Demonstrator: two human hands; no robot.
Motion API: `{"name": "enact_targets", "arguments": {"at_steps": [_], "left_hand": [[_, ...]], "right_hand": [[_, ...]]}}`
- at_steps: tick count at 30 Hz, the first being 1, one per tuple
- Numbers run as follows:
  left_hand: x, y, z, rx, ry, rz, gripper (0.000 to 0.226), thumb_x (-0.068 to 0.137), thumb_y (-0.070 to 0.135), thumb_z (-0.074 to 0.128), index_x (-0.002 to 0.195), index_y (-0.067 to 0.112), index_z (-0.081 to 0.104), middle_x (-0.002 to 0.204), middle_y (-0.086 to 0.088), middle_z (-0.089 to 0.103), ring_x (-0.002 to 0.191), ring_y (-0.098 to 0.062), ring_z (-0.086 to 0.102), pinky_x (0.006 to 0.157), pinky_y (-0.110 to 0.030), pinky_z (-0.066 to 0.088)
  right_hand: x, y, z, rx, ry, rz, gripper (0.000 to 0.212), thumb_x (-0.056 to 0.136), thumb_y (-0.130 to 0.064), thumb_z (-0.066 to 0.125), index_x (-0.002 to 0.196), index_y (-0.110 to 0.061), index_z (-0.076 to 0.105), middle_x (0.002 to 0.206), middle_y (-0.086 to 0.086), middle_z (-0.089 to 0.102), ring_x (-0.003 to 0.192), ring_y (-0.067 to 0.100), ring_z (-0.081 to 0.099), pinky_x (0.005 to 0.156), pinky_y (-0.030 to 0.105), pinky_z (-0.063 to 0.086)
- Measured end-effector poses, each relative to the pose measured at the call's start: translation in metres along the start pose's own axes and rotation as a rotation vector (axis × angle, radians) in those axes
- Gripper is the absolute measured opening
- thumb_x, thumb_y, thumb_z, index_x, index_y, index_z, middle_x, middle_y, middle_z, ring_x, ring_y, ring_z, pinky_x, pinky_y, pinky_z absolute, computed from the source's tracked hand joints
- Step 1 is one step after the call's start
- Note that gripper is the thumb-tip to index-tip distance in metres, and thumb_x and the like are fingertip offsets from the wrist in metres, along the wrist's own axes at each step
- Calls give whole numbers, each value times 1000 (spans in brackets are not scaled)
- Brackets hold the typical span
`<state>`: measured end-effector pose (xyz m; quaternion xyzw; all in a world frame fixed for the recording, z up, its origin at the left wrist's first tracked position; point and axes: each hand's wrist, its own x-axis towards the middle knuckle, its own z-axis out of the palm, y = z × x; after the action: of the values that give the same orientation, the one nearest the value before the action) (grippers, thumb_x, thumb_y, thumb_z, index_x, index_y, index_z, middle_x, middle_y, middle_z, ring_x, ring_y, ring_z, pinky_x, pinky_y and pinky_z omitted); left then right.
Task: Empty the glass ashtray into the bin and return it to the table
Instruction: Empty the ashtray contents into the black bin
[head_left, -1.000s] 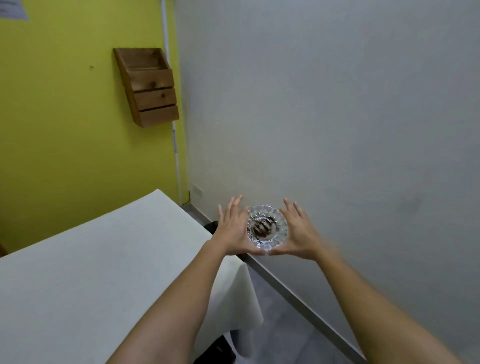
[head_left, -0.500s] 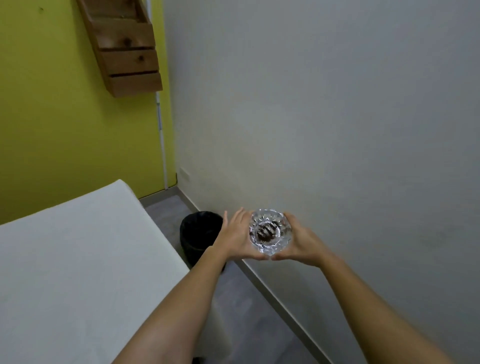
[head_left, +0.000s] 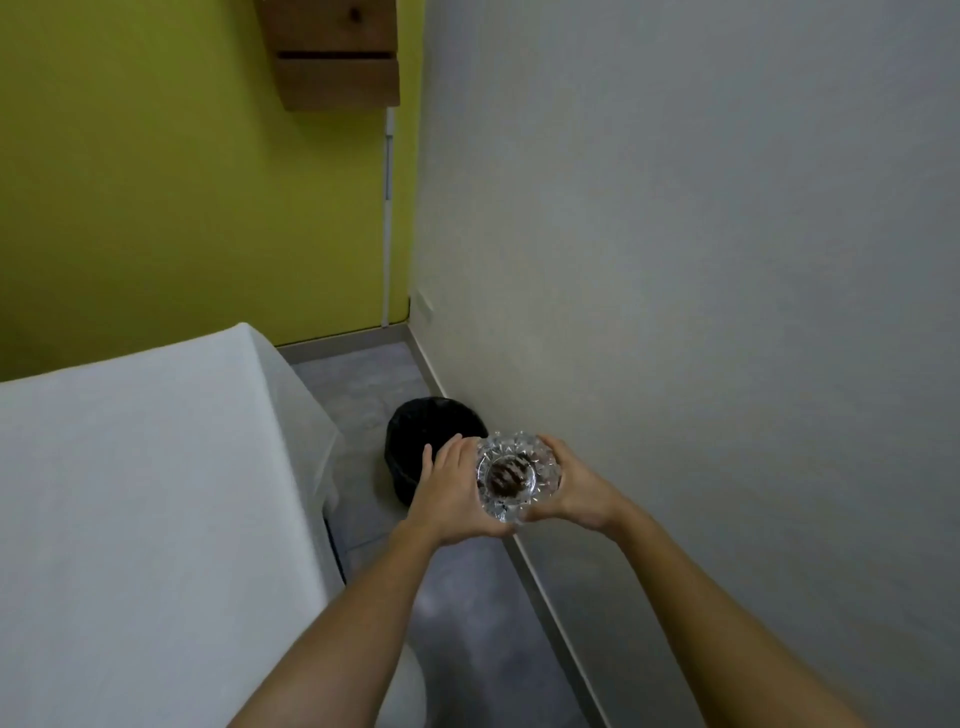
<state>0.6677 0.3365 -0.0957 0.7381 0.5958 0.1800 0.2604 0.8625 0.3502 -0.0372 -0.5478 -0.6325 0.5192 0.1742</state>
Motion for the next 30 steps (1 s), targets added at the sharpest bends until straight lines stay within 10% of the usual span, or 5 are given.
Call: {"name": "enact_targets", "arguments": {"at_steps": [7, 20, 25, 30], "left_hand": [[23, -12, -8, -72, 69, -171, 115, 50, 69, 74, 144, 19, 29, 146, 2, 36, 144, -21, 21, 120, -51, 10], [89, -34, 39, 120, -33, -343, 121, 59, 72, 71, 150, 12, 17, 156, -5, 24, 144, -24, 20, 117, -47, 20], [126, -123, 122, 53, -189, -559, 133, 70, 65, 70, 150, 8, -20, 162, -9, -13, 150, -28, -4, 119, -54, 10], [148, -211, 230, 288, -136, -675, 119, 76, 74, 51, 152, 8, -13, 163, -13, -6, 150, -29, -2, 116, -57, 3]], "right_hand": [[59, -4, 7, 632, 56, 256, 28, 97, -3, 47, 125, -7, 50, 94, 6, 68, 68, 12, 70, 54, 23, 56], [152, 60, -7, 474, -117, 312, 31, 103, -25, 41, 132, -14, 40, 130, 17, 56, 111, 35, 61, 84, 64, 53], [230, 141, 24, 542, -32, 252, 34, 102, -17, 42, 136, -19, 36, 138, 14, 49, 118, 38, 54, 70, 57, 58], [314, 232, 58, 461, 142, 211, 27, 102, -11, 39, 129, -7, 39, 130, 18, 50, 99, 30, 59, 61, 52, 60]]}}
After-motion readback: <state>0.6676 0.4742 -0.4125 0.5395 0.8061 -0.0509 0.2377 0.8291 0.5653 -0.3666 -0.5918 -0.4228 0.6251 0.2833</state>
